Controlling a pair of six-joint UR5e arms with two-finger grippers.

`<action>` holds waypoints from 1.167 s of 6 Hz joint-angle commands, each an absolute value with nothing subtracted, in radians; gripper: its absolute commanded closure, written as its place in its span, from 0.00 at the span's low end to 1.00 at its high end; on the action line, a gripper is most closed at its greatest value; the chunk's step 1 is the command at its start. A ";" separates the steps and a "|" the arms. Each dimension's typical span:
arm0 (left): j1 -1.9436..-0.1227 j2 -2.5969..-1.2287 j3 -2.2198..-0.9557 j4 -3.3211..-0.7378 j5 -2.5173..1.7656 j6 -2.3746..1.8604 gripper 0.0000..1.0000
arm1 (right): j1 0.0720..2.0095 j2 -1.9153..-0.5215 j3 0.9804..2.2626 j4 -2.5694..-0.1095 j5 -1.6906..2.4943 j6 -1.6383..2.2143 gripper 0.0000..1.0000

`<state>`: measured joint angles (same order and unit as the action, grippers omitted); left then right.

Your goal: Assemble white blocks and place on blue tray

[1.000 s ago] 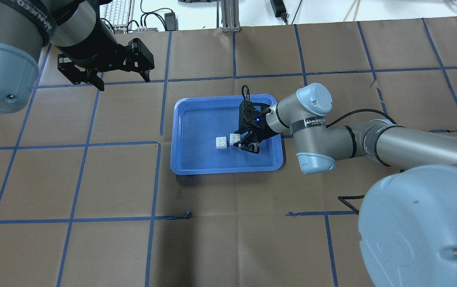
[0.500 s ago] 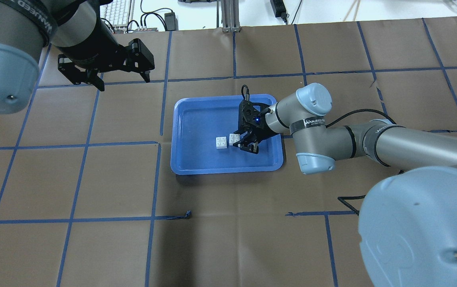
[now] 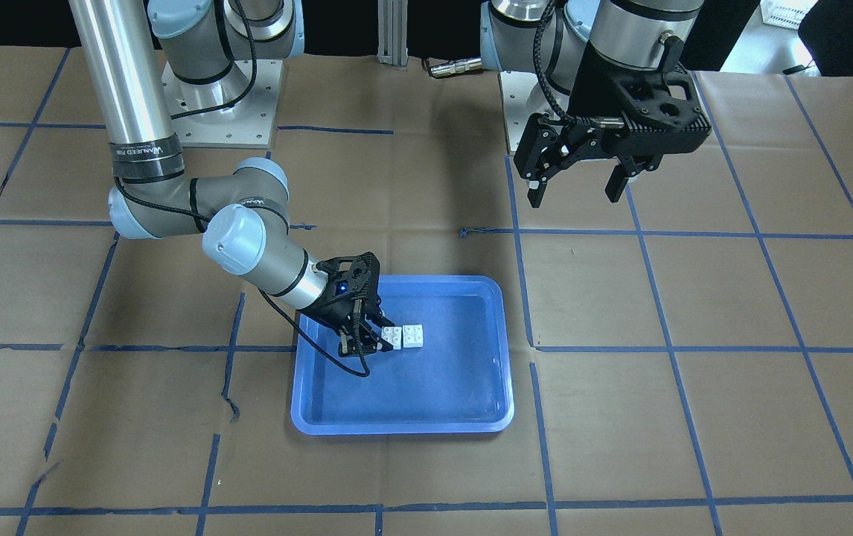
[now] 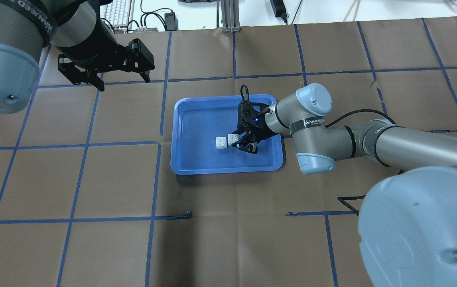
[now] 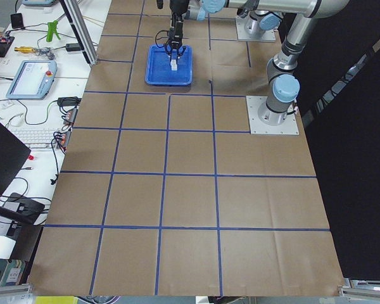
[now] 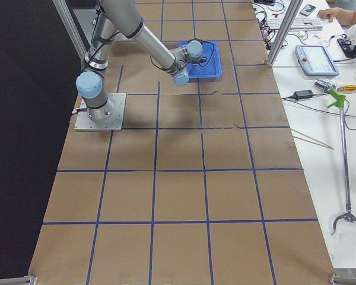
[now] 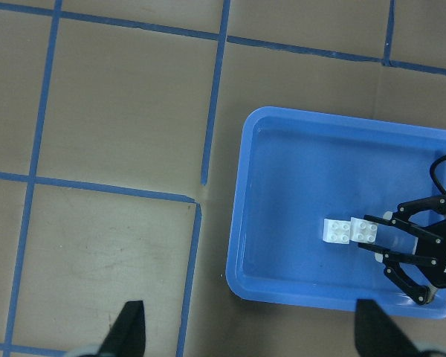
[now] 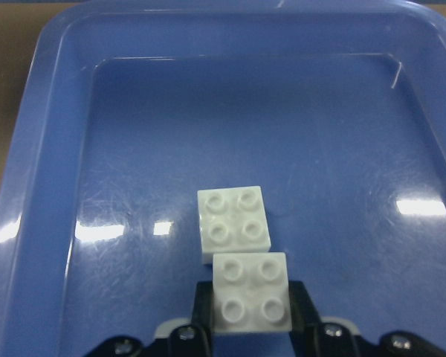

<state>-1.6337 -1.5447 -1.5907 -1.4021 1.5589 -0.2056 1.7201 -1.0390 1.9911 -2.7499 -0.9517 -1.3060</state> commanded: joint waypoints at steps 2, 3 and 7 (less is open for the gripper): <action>-1.634 -1.545 -1.591 -1.401 1.559 -0.206 0.01 | 1.727 -1.037 1.991 -2.749 -0.953 -1.295 0.66; -1.634 -1.545 -1.591 -1.402 1.559 -0.206 0.01 | 1.727 -1.034 1.991 -2.749 -0.953 -1.295 0.66; -1.634 -1.545 -1.591 -1.401 1.559 -0.206 0.01 | 1.739 -1.035 1.993 -2.749 -0.953 -1.292 0.66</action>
